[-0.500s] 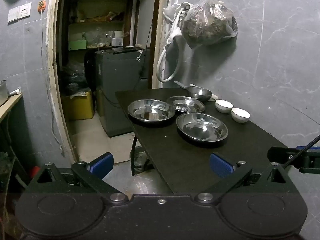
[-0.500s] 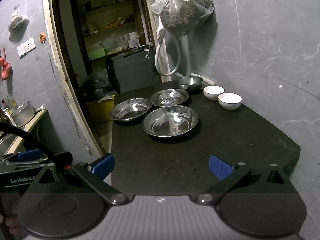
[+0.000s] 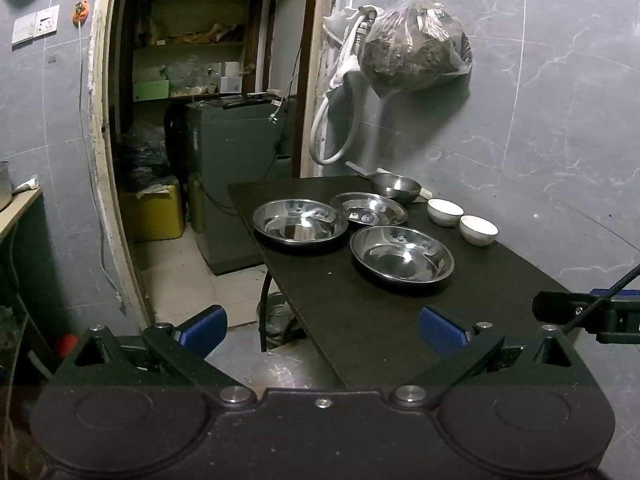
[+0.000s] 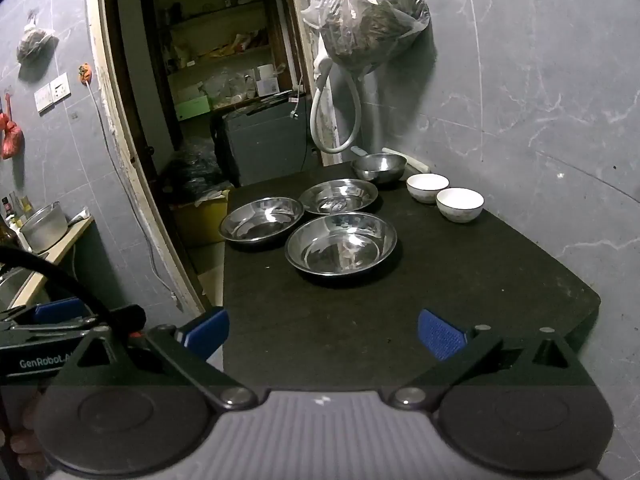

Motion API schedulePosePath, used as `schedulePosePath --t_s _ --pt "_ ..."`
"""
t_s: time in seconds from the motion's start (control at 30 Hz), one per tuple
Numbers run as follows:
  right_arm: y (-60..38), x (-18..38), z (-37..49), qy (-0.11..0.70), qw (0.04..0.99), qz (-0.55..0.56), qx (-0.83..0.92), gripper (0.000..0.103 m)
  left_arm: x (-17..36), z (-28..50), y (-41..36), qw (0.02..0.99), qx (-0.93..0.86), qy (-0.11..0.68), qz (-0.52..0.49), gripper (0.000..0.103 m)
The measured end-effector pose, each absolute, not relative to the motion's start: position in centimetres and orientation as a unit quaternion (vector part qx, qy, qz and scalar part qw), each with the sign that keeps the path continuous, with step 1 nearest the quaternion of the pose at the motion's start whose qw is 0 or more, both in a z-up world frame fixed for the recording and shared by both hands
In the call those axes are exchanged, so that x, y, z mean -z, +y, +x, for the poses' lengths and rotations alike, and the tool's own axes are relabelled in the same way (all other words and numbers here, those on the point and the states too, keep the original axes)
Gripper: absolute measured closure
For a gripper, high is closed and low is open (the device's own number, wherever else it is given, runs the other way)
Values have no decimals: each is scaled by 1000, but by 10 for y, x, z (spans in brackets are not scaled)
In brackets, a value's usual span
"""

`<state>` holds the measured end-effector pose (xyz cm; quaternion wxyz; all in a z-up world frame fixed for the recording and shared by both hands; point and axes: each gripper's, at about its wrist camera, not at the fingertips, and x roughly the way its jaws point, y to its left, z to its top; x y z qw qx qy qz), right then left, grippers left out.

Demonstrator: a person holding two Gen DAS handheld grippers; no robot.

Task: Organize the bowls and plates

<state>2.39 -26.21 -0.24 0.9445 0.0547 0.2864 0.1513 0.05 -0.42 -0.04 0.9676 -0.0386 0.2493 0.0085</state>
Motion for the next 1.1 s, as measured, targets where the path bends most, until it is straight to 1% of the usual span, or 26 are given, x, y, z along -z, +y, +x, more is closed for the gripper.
schedulePosePath --t_s 1.1 --pt "-259 2 27 286 945 52 -150 0 -1 0 -1 968 -6 249 -39 1"
